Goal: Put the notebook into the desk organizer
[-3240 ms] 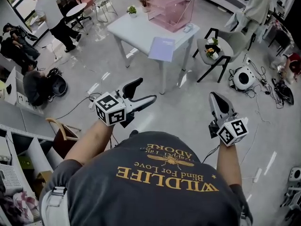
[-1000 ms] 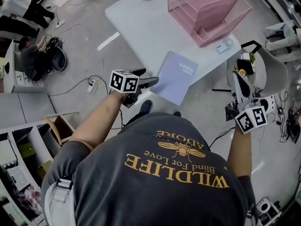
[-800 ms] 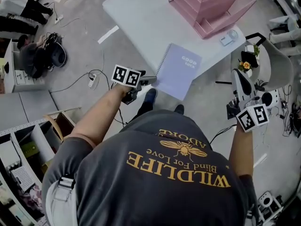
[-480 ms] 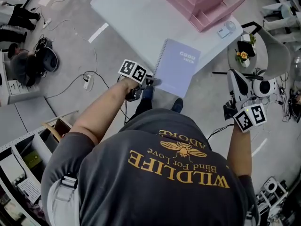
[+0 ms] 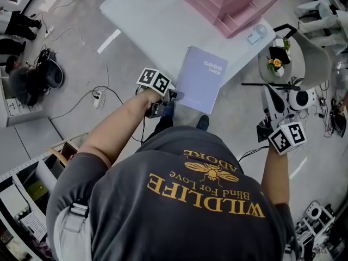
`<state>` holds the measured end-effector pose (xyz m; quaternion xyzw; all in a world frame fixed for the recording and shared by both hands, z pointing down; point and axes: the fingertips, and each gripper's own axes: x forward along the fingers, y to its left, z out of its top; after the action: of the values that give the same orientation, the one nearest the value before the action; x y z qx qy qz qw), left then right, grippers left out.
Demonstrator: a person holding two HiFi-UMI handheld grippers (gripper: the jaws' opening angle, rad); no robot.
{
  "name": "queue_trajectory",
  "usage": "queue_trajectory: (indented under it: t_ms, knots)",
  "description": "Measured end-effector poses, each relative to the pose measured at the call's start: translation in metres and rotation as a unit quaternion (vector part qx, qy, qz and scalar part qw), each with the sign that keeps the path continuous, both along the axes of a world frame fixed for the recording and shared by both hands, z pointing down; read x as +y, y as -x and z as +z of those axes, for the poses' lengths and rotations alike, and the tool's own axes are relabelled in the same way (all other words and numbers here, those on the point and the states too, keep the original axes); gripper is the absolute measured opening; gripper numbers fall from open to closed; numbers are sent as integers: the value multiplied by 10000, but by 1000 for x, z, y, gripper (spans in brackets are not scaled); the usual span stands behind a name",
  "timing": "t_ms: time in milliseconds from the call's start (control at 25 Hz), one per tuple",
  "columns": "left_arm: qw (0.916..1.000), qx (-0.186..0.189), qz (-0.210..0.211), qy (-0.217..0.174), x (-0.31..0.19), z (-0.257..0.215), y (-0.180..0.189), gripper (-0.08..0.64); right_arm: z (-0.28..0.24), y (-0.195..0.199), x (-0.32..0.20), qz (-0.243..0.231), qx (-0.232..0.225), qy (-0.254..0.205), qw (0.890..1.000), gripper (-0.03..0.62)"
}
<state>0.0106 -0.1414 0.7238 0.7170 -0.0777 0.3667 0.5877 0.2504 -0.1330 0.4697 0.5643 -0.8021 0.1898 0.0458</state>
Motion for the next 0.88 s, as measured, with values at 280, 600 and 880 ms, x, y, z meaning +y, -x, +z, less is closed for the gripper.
queue_trajectory:
  t_ms: [280, 600, 880]
  knots:
    - [9944, 187, 392, -966, 1, -41, -7, 31, -12, -1, -1, -92, 34, -150, 9998, 0]
    - [9748, 645, 1076, -1847, -4, -114, -36, 31, -32, -17, -13, -132, 36, -455, 9989, 0]
    - [9611, 774, 974, -2466, -29, -181, -50, 31, -54, -38, -27, -295, 51, -843, 9960, 0]
